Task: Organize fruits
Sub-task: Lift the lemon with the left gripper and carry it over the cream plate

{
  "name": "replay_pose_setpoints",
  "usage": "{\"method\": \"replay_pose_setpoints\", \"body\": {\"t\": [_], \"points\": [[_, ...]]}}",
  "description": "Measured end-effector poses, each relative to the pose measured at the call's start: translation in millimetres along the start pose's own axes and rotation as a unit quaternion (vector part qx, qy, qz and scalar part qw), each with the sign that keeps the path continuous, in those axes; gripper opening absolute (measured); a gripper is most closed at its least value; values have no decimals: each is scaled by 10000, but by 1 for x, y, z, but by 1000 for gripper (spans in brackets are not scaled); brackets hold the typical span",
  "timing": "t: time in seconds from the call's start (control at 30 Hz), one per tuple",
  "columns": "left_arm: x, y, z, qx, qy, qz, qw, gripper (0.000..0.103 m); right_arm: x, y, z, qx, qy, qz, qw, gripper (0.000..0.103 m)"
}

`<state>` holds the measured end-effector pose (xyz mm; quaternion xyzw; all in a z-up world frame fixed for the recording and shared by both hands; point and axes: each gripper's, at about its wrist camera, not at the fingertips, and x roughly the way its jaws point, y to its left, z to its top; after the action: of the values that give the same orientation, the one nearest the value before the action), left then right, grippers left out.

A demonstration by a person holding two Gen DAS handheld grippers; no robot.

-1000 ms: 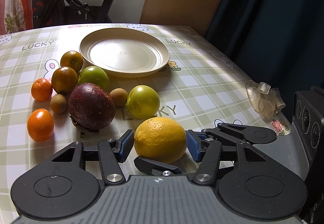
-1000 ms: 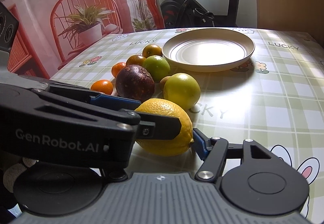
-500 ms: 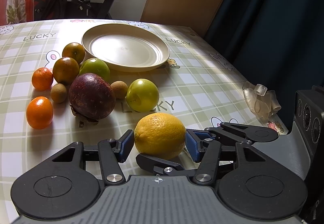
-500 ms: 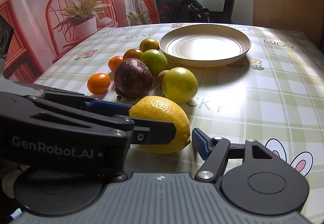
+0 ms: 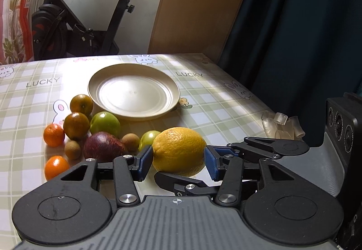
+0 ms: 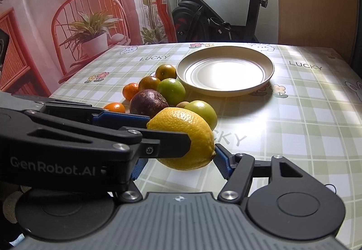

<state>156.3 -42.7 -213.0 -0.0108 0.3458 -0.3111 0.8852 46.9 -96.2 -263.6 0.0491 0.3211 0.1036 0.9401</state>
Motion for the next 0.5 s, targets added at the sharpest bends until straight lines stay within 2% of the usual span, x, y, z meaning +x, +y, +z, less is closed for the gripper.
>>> {"method": "replay_pose_setpoints", "body": {"t": [0.27,0.5], "points": [[-25,6,61,166,-639,39,9978,52,-16,2,67,-132,-414,111,9990,65],[-23,11,88,299,-780,206,9963,52,-12,11,109,-501,-693,109,9963,65]]}}
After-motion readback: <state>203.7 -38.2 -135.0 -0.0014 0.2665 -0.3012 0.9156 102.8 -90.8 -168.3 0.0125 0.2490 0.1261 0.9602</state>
